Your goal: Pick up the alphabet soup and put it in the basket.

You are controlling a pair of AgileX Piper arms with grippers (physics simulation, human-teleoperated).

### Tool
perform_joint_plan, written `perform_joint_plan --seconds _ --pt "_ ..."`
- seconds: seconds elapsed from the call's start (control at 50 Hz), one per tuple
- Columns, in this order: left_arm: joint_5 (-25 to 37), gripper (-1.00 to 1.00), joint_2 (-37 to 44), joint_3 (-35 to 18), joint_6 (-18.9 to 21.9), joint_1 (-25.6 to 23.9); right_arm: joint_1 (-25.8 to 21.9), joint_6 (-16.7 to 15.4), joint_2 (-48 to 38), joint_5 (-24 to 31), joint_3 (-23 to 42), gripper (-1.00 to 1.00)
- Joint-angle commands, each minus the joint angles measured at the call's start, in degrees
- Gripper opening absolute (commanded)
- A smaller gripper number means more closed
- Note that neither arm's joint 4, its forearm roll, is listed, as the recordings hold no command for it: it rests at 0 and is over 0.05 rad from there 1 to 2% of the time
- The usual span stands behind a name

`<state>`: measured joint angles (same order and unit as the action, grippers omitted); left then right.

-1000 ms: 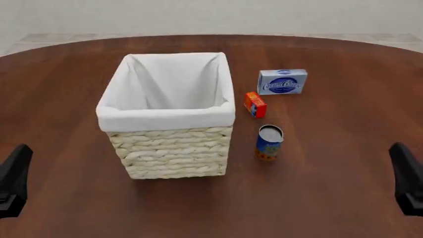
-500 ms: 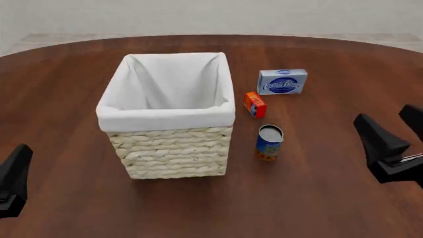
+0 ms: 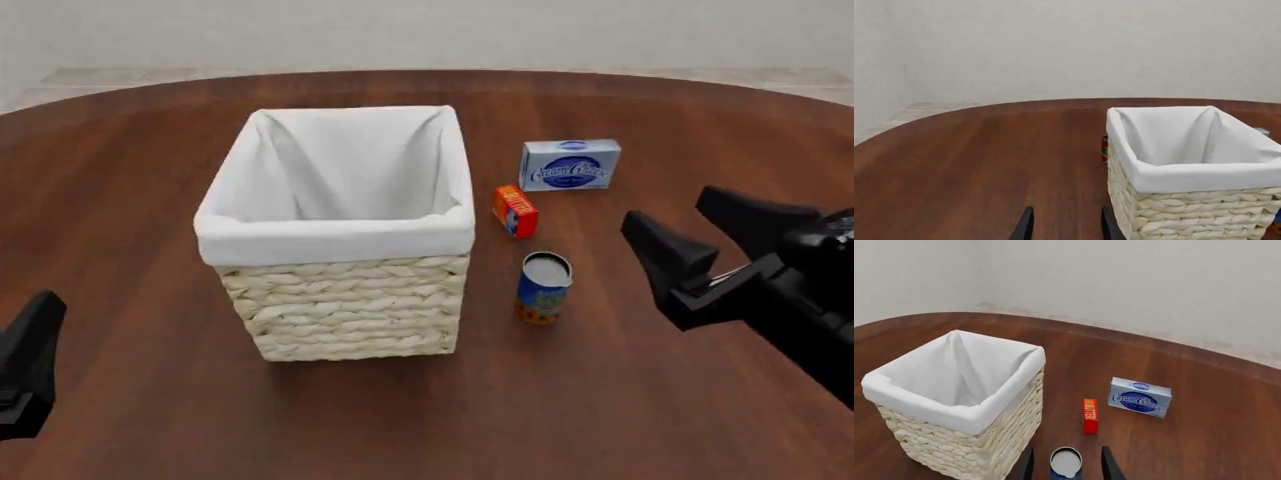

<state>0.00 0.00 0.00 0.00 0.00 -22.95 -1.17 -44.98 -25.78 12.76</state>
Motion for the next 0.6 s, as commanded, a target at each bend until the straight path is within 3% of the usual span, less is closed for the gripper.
perform_joint_plan --seconds 0.02,0.32,0.6 --pt "0.00 1.00 0.00 0.00 0.00 0.00 -2.81 -1.12 -7.73 -1.06 1.74 1.00" --pt "0.00 1.00 0.00 0.00 0.00 0.00 -2.16 -3.41 -16.66 -2.18 2.04 1.00" --pt "0.00 1.00 0.00 0.00 0.00 0.00 -1.40 -1.77 -24.72 -3.65 2.81 1.00"
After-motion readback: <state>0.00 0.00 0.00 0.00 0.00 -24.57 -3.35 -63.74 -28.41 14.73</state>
